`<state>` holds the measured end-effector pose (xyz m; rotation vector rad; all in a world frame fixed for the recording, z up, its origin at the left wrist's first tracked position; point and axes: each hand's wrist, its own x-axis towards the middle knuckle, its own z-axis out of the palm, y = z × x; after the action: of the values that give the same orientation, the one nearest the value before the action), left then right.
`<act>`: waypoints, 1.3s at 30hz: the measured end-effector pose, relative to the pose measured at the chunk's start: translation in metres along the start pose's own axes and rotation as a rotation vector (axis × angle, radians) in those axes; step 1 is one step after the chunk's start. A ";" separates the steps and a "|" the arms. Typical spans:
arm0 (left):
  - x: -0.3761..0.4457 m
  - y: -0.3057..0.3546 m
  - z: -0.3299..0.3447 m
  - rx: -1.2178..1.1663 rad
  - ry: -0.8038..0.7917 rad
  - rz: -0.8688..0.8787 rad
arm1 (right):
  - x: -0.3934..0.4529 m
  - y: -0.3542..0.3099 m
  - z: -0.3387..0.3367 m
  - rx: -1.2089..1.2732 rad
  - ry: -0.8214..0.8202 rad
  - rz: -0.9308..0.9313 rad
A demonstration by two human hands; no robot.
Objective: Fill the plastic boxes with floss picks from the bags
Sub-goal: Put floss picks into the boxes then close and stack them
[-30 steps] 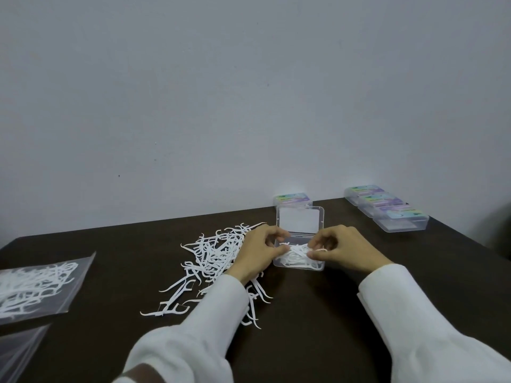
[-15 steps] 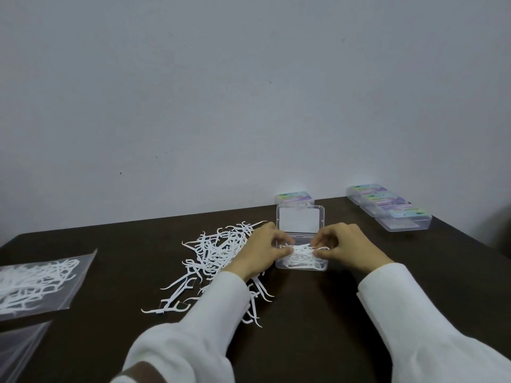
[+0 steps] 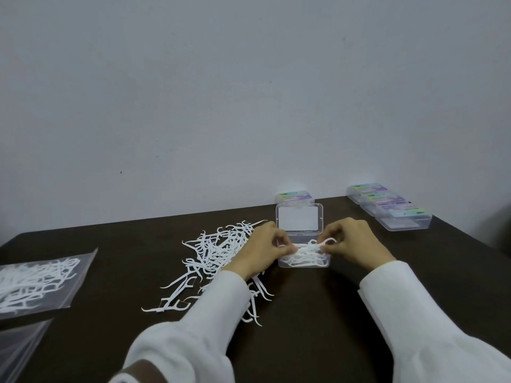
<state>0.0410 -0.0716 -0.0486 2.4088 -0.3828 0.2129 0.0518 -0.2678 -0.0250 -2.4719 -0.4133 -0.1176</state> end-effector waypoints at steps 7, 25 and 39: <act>0.000 -0.003 0.002 -0.037 -0.005 0.004 | -0.003 0.009 -0.009 0.171 0.255 0.071; -0.003 -0.005 -0.001 -0.115 -0.022 0.016 | 0.003 0.008 0.014 0.161 0.095 -0.024; -0.011 0.003 -0.026 -0.202 0.041 0.030 | 0.000 -0.001 0.016 -0.166 0.075 -0.127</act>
<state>0.0287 -0.0545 -0.0293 2.1985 -0.4018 0.2256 0.0508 -0.2574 -0.0369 -2.5930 -0.5476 -0.3072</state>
